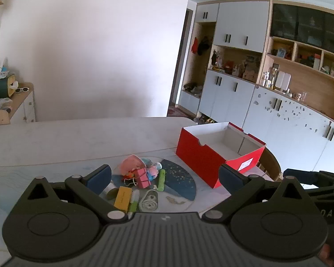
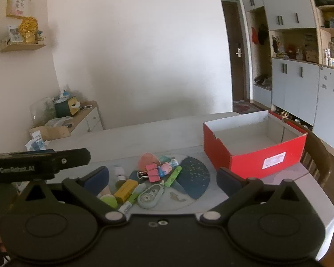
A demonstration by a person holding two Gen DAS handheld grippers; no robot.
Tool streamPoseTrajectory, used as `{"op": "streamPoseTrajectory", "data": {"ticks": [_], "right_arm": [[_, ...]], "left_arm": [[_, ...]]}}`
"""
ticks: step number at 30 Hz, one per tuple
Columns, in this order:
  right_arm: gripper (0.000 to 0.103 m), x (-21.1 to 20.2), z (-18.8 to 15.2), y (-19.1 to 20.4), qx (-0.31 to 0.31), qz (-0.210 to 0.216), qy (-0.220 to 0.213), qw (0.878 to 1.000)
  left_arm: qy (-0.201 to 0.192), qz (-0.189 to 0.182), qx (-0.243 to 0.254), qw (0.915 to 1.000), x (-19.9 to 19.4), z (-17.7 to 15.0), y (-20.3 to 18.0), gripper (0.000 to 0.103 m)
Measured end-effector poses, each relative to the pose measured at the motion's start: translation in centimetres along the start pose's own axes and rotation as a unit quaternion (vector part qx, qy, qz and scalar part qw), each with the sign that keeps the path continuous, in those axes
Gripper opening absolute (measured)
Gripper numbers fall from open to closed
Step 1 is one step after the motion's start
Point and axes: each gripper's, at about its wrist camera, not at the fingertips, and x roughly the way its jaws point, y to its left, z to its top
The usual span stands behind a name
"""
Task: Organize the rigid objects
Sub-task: 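Reach the left gripper to the toothpick jar while the right reaches the tape dispenser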
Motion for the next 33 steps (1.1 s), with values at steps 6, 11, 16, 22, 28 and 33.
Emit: {"op": "streamPoseTrajectory", "data": {"ticks": [6,11,16,22,28,33], "right_arm": [[0.103,0.9,0.2,0.5,-0.013,0.007,0.009,1.0],[0.103,2.3,0.2,0.7,-0.03,0.018,0.021,0.999],[0.102,4.3,0.1,0.5,-0.046,0.029,0.033,0.998],[0.102,7.4,-0.3,-0.3,-0.046,0.035,0.051,0.997],[0.101,10.9,-0.8,-1.2,-0.055,0.047,0.082,0.994],[0.1,13.3,-0.9,-1.5,-0.072,0.067,0.101,0.99]], "left_arm": [[0.008,0.01,0.0,0.9999,0.6,0.2,0.5,0.103],[0.025,0.019,-0.006,0.9995,1.4,0.2,1.3,0.103],[0.038,0.034,-0.028,0.9983,3.2,-0.2,3.0,0.103],[0.048,0.07,-0.033,0.9958,5.4,-1.2,4.4,0.103],[0.078,0.092,-0.035,0.9921,8.3,-2.8,6.2,0.103],[0.117,0.111,-0.059,0.9851,11.2,-4.1,7.3,0.103]]}}
